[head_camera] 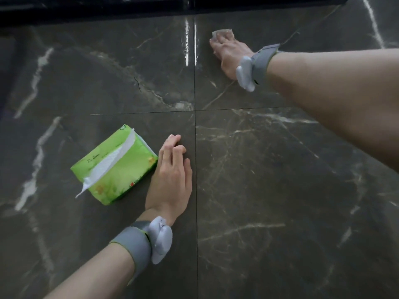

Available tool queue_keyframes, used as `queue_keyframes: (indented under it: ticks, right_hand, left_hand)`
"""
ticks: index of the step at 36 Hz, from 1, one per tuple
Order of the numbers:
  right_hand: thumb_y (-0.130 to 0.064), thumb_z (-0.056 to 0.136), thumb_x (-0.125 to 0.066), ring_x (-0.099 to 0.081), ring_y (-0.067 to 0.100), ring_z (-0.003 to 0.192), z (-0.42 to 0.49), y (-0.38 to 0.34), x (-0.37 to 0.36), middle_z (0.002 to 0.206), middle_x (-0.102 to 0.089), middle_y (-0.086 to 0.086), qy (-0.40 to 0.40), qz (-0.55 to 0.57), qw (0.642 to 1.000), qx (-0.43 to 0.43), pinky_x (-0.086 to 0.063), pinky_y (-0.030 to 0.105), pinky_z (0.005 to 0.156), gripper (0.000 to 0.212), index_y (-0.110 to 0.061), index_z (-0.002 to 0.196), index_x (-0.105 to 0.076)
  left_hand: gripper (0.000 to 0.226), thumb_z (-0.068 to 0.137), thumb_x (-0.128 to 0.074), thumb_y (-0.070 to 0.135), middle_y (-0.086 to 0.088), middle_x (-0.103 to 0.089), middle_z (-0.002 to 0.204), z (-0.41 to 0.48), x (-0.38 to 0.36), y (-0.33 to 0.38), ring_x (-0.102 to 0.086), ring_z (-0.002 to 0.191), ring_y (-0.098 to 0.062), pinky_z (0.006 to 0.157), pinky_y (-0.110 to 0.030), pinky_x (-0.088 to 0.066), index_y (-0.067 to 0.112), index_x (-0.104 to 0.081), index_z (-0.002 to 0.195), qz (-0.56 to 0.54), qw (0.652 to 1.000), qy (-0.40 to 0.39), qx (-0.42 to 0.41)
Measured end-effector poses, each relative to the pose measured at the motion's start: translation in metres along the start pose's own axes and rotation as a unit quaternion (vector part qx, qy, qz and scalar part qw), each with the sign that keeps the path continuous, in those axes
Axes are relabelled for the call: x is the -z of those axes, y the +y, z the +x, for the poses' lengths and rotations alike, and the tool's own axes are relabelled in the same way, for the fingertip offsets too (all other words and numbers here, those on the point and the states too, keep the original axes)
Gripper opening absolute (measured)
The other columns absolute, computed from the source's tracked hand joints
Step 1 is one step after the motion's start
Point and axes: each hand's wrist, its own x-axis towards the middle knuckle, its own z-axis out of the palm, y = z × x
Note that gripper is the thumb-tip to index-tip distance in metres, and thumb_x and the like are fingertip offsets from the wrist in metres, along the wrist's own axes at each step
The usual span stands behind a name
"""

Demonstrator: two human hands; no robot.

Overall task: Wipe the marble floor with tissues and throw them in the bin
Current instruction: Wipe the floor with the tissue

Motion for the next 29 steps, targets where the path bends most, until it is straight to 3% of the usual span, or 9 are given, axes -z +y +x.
queue_keyframes:
  ticks: [3,6,8,12,20,22,26,29]
  right_hand:
    - [0.01,0.095,-0.046,-0.025,0.031,0.151,0.007,-0.005,0.003,0.164,-0.028,0.007,0.022,0.002,1.0,-0.018,-0.031,0.042,0.117,0.064,-0.01,0.155,-0.036]
    - [0.002,0.101,-0.045,-0.017,0.03,0.155,0.005,-0.007,0.001,0.166,-0.021,0.012,0.014,0.004,1.0,-0.022,-0.022,0.039,0.122,0.061,-0.002,0.159,-0.025]
    - [-0.002,0.104,-0.042,-0.009,0.029,0.157,-0.001,-0.014,-0.001,0.17,-0.012,0.014,0.008,0.007,1.0,0.022,-0.012,0.036,0.125,0.064,0.0,0.161,-0.014]
    - [0.005,0.102,-0.034,-0.005,0.028,0.158,-0.023,-0.034,-0.014,0.171,-0.007,0.012,0.002,0.02,0.991,0.132,-0.011,0.036,0.126,0.065,-0.004,0.163,-0.013]
    - [-0.001,0.103,-0.032,0.007,0.028,0.158,-0.07,-0.111,-0.061,0.171,0.003,0.014,-0.033,-0.005,0.944,0.327,0.01,0.029,0.122,0.065,-0.001,0.162,-0.005]
    - [0.0,0.104,-0.029,0.006,0.027,0.158,-0.07,-0.11,-0.058,0.171,0.003,0.013,-0.047,-0.006,0.939,0.342,0.006,0.032,0.126,0.063,-0.001,0.162,-0.007]
    - [0.009,0.097,-0.031,-0.009,0.019,0.158,-0.061,-0.1,-0.032,0.172,-0.009,0.0,-0.066,-0.002,0.929,0.365,-0.02,0.037,0.126,0.072,-0.014,0.164,-0.017]
    - [0.015,0.093,-0.034,-0.014,0.019,0.158,-0.048,-0.095,-0.021,0.171,-0.011,-0.001,-0.058,-0.026,0.938,0.342,-0.024,0.039,0.125,0.08,-0.018,0.164,-0.016]
  left_hand:
    - [0.016,0.104,-0.047,0.006,-0.016,-0.042,0.152,0.0,-0.001,0.001,-0.038,0.148,-0.031,0.12,-0.042,-0.037,0.001,-0.054,0.117,0.004,1.0,-0.002,0.0]
    - [0.016,0.104,-0.047,0.006,-0.016,-0.042,0.152,0.0,-0.002,0.002,-0.039,0.147,-0.031,0.12,-0.041,-0.038,0.001,-0.054,0.117,0.001,1.0,0.0,-0.003]
    - [0.016,0.103,-0.048,0.005,-0.016,-0.043,0.151,0.0,-0.001,0.0,-0.039,0.147,-0.031,0.12,-0.042,-0.038,0.001,-0.055,0.116,0.0,1.0,0.001,-0.002]
    - [0.014,0.102,-0.049,0.002,-0.018,-0.044,0.151,0.001,-0.002,0.003,-0.039,0.147,-0.034,0.12,-0.045,-0.037,0.0,-0.055,0.115,-0.008,1.0,0.007,0.0]
    - [0.017,0.1,-0.051,0.002,-0.022,-0.045,0.149,0.0,0.0,0.005,-0.04,0.145,-0.035,0.119,-0.044,-0.037,-0.002,-0.056,0.116,0.001,1.0,-0.004,0.014]
    - [0.017,0.101,-0.05,0.003,-0.021,-0.044,0.15,0.0,0.0,0.006,-0.04,0.146,-0.034,0.119,-0.043,-0.037,-0.001,-0.056,0.116,0.002,1.0,-0.007,0.014]
    - [0.018,0.101,-0.05,0.004,-0.019,-0.044,0.151,0.0,-0.001,0.005,-0.038,0.148,-0.033,0.12,-0.043,-0.036,-0.001,-0.056,0.117,0.003,1.0,-0.002,0.01]
    - [0.017,0.102,-0.05,0.005,-0.019,-0.044,0.152,0.0,-0.001,0.005,-0.037,0.149,-0.033,0.121,-0.043,-0.036,-0.001,-0.056,0.117,-0.002,1.0,-0.003,0.007]
